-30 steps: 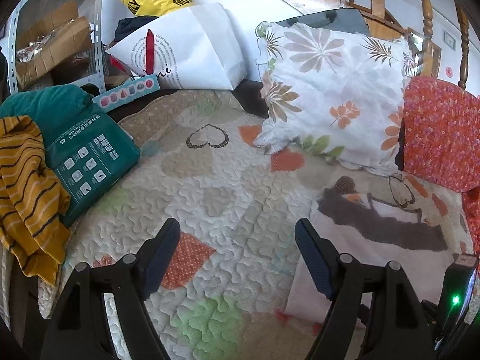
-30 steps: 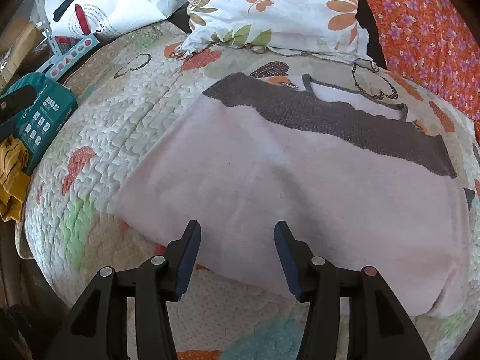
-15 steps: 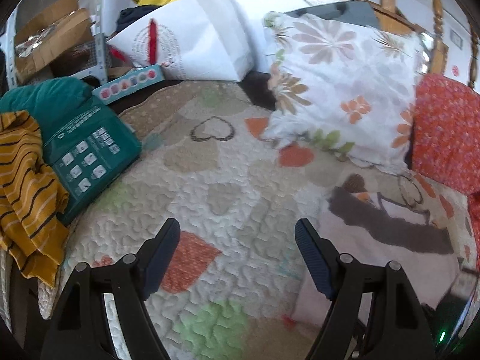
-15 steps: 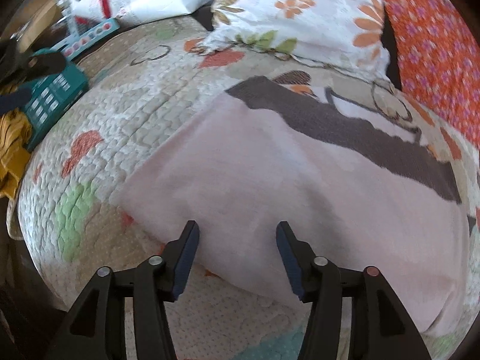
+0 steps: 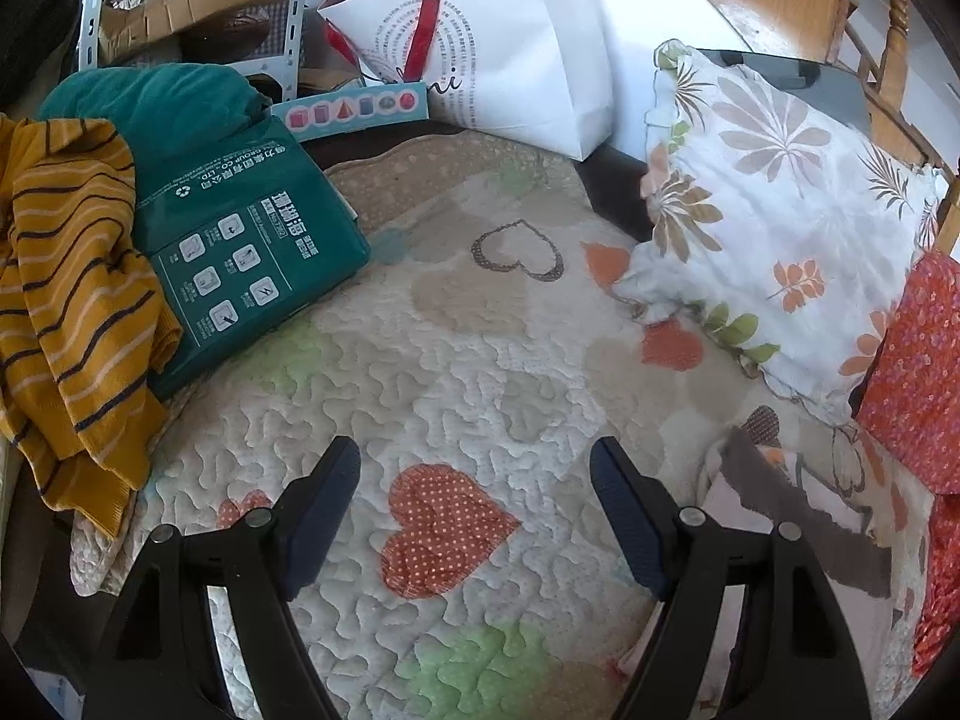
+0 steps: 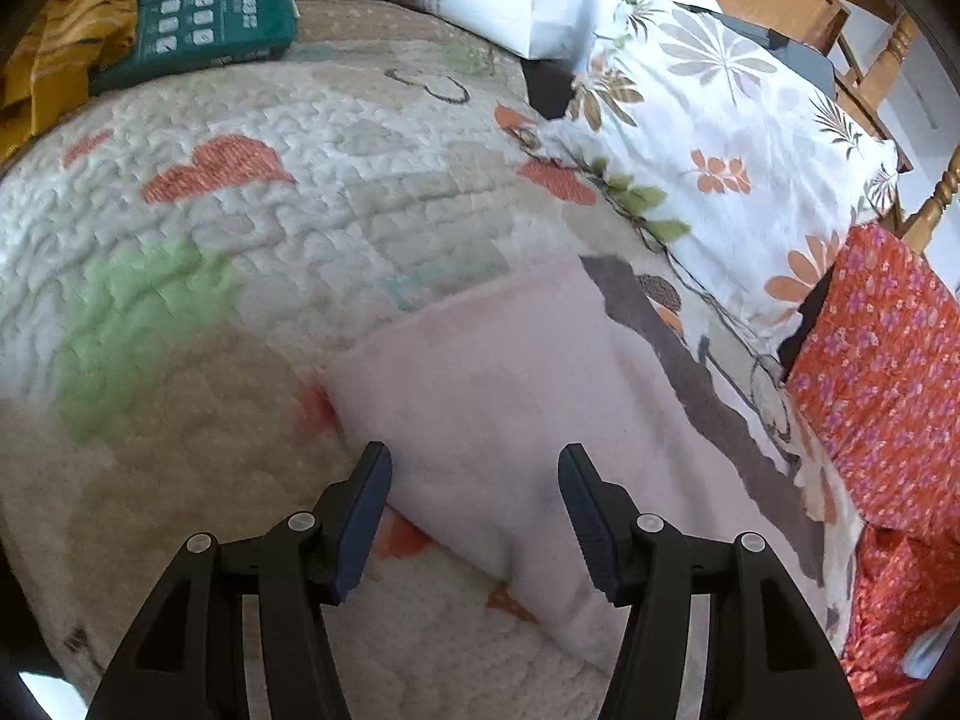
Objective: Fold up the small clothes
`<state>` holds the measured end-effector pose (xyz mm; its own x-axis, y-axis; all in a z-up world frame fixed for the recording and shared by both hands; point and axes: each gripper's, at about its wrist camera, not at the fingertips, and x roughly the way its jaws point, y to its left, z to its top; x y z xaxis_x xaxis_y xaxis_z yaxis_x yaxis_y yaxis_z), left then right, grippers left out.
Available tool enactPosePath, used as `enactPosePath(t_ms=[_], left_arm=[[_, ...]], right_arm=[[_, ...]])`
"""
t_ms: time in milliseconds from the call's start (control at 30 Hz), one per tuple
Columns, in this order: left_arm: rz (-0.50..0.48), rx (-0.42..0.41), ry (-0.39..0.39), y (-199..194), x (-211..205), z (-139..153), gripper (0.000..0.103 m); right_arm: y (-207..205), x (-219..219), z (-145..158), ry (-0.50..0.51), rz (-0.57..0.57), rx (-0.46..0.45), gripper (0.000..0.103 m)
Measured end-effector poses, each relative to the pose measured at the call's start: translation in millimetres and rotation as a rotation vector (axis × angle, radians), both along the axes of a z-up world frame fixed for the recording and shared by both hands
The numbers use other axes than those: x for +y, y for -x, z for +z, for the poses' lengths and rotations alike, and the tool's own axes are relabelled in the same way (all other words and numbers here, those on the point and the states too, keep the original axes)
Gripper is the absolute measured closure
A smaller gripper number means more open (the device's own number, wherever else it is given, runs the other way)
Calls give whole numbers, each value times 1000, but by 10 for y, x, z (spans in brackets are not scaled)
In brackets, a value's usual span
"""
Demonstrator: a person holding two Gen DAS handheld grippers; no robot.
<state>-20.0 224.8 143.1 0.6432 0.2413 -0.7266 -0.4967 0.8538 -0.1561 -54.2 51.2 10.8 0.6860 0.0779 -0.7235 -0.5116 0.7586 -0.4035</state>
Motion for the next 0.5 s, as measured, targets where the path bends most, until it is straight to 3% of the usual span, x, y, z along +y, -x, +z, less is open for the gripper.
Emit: enactPosePath(t_ms=[133, 267, 400, 467, 500], left_arm=[[3, 0, 6, 2, 4, 0, 25], [7, 0, 3, 9, -1, 3, 25], [16, 3, 4, 11, 26, -2, 25], [20, 7, 9, 11, 44, -10, 25], [22, 9, 11, 13, 46, -12, 25]], right_arm=[[96, 52, -5, -16, 23, 21, 41], [158, 171, -132, 77, -16, -58, 41], [-94, 305, -173, 129, -81, -86, 43], [-286, 347, -195, 123, -109, -77, 52], [-401, 359, -213, 105, -116, -53, 68]])
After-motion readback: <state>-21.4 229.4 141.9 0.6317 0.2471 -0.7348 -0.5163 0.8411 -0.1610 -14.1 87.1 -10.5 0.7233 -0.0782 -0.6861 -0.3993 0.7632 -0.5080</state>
